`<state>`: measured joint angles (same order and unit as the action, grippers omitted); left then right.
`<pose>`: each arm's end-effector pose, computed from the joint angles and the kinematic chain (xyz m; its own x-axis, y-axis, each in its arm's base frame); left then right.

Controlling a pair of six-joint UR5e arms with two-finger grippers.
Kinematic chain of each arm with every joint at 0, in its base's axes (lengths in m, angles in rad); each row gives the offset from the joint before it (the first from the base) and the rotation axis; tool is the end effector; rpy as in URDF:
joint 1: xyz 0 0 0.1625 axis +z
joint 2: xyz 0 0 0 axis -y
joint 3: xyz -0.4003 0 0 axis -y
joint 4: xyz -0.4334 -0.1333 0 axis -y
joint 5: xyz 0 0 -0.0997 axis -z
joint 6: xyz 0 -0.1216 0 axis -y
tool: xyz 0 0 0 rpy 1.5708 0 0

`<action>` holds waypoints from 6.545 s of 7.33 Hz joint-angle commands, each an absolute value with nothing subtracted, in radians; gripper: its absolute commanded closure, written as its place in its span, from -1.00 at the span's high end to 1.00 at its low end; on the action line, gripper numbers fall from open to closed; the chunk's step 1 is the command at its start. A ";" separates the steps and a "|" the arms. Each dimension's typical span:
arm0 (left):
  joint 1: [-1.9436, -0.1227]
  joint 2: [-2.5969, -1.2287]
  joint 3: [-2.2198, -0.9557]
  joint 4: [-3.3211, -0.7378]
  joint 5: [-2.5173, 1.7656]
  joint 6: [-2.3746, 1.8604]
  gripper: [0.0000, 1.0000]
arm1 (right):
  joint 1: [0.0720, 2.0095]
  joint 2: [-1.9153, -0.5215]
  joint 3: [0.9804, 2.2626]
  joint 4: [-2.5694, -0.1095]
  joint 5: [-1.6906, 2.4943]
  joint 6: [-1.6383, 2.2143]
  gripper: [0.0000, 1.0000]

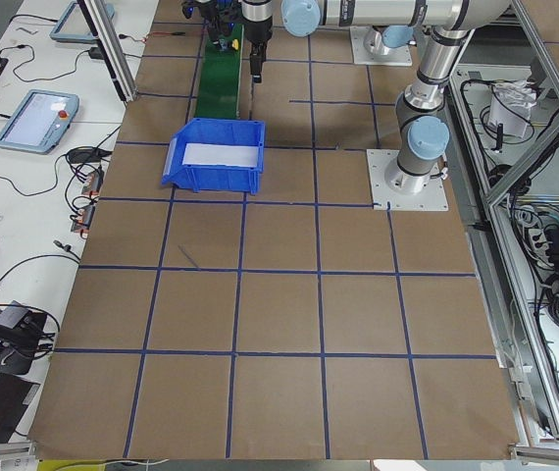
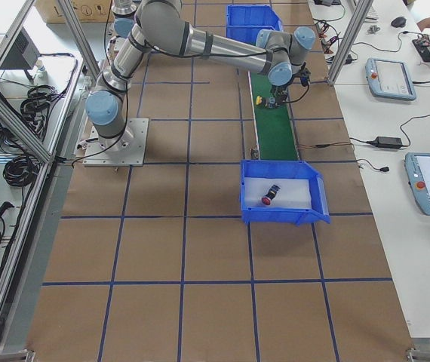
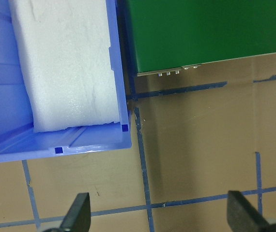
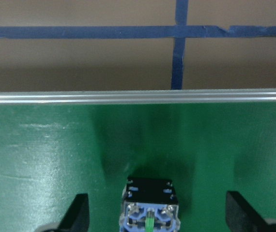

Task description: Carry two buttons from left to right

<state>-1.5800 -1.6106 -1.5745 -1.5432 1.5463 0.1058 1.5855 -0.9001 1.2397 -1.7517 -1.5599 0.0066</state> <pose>-0.1413 -0.5454 0.4205 -0.9931 0.1143 0.0260 0.1147 0.9933 0.0132 0.1454 -0.7346 0.1959 -0.9999 -0.0065 -0.0097 -0.0079 0.9874 0.1581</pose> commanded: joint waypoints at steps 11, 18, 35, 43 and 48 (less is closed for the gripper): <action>-1.578 -1.615 -1.574 -1.534 1.546 0.106 1.00 | 1.464 -0.962 1.047 -1.637 -1.565 -0.174 -0.91; -1.578 -1.615 -1.574 -1.534 1.546 0.107 1.00 | 1.108 -0.904 0.968 -1.663 -1.611 -0.659 -0.89; -1.578 -1.614 -1.575 -1.539 1.546 0.106 1.00 | 1.051 -0.738 0.925 -1.715 -1.600 -0.735 0.93; -1.578 -1.621 -1.558 -1.551 1.548 0.104 1.00 | 1.503 -1.133 0.981 -1.305 -1.614 -0.280 1.00; -1.577 -1.611 -1.572 -1.551 1.548 0.106 1.00 | 1.641 -1.318 1.278 -1.497 -1.614 -0.062 1.00</action>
